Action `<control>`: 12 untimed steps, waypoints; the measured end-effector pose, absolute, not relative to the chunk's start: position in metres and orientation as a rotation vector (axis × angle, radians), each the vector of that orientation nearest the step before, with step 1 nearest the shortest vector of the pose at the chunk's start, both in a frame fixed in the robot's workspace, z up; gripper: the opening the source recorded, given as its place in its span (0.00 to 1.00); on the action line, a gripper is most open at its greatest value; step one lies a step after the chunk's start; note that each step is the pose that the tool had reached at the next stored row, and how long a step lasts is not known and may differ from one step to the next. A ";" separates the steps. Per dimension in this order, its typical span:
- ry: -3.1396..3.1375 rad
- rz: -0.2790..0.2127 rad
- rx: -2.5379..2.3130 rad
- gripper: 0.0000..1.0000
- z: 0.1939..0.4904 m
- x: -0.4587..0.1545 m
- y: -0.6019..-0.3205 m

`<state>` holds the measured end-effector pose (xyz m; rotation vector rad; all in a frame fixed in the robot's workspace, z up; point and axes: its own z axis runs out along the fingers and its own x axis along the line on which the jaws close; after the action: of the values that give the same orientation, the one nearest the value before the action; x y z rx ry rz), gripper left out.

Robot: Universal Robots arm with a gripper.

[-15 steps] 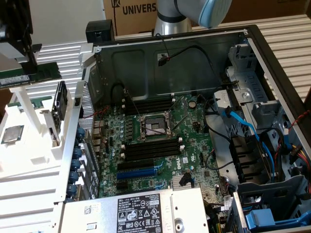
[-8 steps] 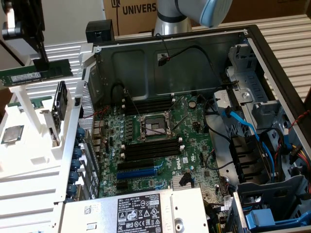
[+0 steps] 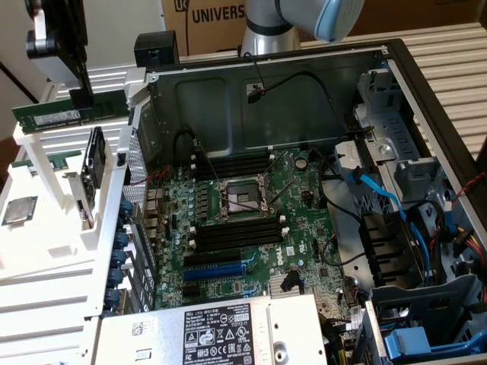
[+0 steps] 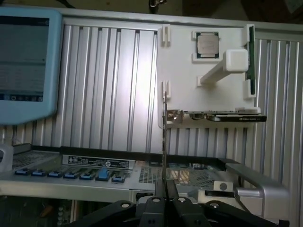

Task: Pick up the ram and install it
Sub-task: 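Pick up the ram and move it above insertion slot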

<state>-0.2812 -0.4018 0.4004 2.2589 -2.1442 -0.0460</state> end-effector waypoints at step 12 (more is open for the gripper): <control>-2.137 -0.063 2.251 0.12 0.400 -0.237 -0.402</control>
<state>-0.2369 -0.4018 0.4005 2.2512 -2.1370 -0.0625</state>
